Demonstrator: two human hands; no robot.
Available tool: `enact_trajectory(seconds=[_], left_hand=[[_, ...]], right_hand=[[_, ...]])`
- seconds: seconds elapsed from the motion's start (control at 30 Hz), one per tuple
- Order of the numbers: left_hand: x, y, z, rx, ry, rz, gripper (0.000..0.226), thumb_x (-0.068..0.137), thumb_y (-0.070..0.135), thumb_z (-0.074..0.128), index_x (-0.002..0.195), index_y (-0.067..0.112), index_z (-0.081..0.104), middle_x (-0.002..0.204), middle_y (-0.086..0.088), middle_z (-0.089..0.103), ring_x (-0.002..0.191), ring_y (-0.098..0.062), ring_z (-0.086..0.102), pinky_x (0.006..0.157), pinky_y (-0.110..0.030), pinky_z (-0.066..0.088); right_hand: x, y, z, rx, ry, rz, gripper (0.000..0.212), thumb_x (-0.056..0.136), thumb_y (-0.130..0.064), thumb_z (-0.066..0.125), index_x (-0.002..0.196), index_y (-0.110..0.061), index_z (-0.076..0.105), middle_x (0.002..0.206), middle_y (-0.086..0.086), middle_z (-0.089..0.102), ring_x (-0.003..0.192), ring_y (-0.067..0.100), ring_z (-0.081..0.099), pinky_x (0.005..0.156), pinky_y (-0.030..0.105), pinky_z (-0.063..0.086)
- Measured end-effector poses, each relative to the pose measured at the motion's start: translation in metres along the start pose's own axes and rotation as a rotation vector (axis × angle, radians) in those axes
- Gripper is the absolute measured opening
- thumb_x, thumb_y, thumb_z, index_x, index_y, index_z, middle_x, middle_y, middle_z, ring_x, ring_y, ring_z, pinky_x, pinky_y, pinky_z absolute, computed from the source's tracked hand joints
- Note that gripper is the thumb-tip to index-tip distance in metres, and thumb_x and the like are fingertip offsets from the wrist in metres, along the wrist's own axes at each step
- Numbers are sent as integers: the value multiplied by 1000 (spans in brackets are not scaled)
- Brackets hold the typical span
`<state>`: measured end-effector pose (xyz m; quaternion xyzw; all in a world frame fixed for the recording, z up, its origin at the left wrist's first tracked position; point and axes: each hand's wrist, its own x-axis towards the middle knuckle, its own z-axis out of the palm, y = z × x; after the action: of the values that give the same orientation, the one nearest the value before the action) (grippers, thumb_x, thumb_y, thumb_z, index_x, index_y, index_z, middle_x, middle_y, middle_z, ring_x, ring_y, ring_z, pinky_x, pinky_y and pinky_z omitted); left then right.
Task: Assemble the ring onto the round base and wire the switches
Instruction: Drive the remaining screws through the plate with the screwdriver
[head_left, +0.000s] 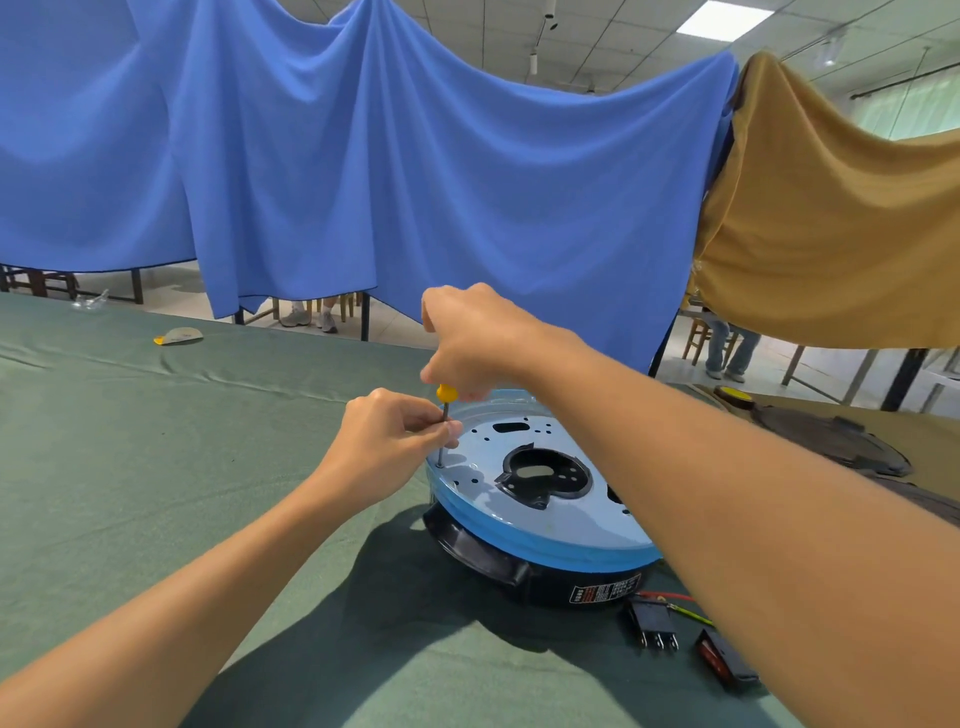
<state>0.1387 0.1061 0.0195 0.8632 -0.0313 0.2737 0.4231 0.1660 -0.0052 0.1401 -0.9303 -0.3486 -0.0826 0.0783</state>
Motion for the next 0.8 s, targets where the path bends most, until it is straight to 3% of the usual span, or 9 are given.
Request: enact_trajectory(seconds=[0.07,0.1,0.23,0.33,0.43,0.53,0.63,0.7,0.8], left_hand=[[0,-1,0,-11,9,-7,13,87,26,72,81,18,80,72,12,75,72,-5,67,66,-27,53],[0,-2,0,-16,8,-12,12,87,25,72,82,18,80,73,12,75,73,-3,68,68,-27,54],[-1,-2,0,-11,7,3,14,88,25,71,79,18,81,71,13,74,73,-12,68,70,-36,56],[0,-3,0,-10,8,4,15,88,25,71,80,17,81,72,12,74,74,-11,69,72,-37,56],[0,-3,0,-16,4,11,12,88,25,71,83,18,80,73,17,74,73,0,68,72,-32,57],[0,-2,1,-18,-2,21,12,88,25,72,84,17,81,72,16,74,72,-5,68,72,-36,58],[0,-2,1,-13,0,19,13,87,27,72,83,18,81,72,9,75,74,-16,70,73,-43,57],[0,-2,0,-18,3,19,12,87,26,73,83,18,81,73,9,75,74,-14,70,73,-43,56],[0,-2,0,-17,2,24,11,86,26,74,84,18,81,73,11,75,72,-4,69,74,-37,56]], right_hand=[[0,1,8,-53,103,22,24,88,-27,62,76,-16,45,80,5,50,55,19,58,48,29,41],[0,2,9,-53,82,32,30,89,-33,61,76,-16,41,79,3,47,56,20,56,49,30,39],[0,2,-1,41,-62,-8,27,89,-22,54,106,-14,34,85,5,50,60,20,59,44,24,39],[-2,2,5,-55,106,-88,35,90,-25,59,100,-16,26,76,3,41,64,24,46,49,33,32],[-4,2,7,-152,52,-60,31,93,-37,55,100,-16,33,78,0,41,67,22,42,55,34,31],[-1,3,-4,20,-86,-12,24,90,-22,50,110,-14,39,88,4,51,61,16,55,44,23,36],[-2,5,0,-31,62,-22,15,91,-23,55,93,-16,42,88,4,45,64,16,45,48,29,33],[-2,7,5,-128,88,-12,28,94,-34,55,80,-17,38,79,0,39,63,15,37,49,31,28],[1,5,-4,-17,-116,22,31,90,-36,61,103,-15,44,81,1,50,62,14,52,46,26,40]])
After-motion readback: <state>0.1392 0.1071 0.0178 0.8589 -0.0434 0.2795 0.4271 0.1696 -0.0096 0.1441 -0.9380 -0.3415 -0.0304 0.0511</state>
